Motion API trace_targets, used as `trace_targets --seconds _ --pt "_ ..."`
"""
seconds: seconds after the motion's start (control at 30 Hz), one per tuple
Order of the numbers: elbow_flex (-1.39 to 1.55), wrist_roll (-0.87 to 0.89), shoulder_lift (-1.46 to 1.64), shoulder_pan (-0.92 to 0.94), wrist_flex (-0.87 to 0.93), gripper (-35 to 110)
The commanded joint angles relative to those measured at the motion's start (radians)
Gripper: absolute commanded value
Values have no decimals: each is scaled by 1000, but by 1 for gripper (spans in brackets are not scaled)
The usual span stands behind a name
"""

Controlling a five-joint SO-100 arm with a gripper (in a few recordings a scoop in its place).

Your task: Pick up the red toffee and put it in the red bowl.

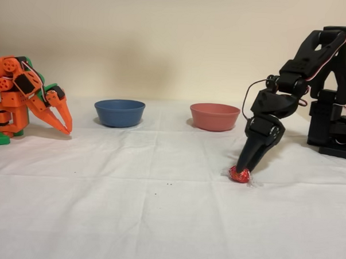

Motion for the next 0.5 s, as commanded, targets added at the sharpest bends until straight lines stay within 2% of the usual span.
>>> trace_targets --seconds 0.0,0.47 --pt "-23 -3 95 -40 18 22" --pt "-74 -37 6 -21 -12 22"
